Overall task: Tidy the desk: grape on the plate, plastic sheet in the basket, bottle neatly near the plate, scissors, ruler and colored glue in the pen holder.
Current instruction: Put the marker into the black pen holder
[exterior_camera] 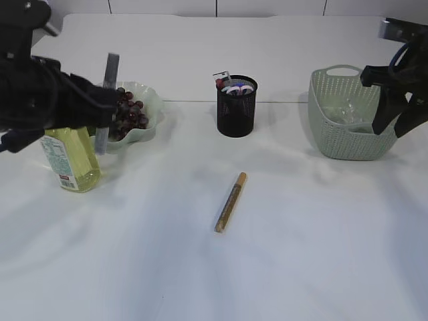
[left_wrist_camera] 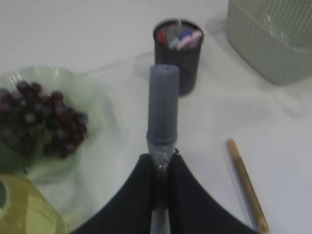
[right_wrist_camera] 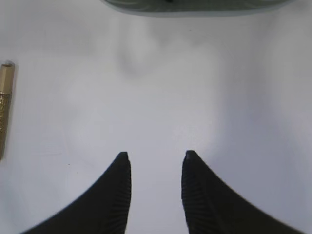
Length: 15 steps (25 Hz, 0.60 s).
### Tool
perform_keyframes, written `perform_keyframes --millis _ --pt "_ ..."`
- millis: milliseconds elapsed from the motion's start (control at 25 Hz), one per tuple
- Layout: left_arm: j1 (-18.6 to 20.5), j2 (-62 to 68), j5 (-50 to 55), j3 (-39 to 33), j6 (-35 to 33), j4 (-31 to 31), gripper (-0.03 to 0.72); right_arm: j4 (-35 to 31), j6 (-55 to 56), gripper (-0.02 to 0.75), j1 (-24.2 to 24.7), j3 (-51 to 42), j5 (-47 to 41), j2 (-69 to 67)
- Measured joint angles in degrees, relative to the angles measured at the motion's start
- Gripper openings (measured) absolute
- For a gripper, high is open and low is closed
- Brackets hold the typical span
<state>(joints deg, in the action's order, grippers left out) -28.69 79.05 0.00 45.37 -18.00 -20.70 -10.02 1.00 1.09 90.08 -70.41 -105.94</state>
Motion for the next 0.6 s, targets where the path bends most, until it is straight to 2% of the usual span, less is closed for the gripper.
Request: perform_keyframes --millis 280,400,600 --pt "0.00 5.87 -24.34 0.16 0.49 2.43 0.032 0.12 0.00 0.294 0.00 0.00 0.00 0.00" --pt "0.00 10.78 -27.46 3.14 3.14 6.46 0.032 0.12 0.00 0.293 0.00 0.00 0.00 0.00" --pt "0.00 19.27 -28.00 13.19 8.91 14.53 0.032 0.12 0.00 0.293 0.00 0.00 0.00 0.00"
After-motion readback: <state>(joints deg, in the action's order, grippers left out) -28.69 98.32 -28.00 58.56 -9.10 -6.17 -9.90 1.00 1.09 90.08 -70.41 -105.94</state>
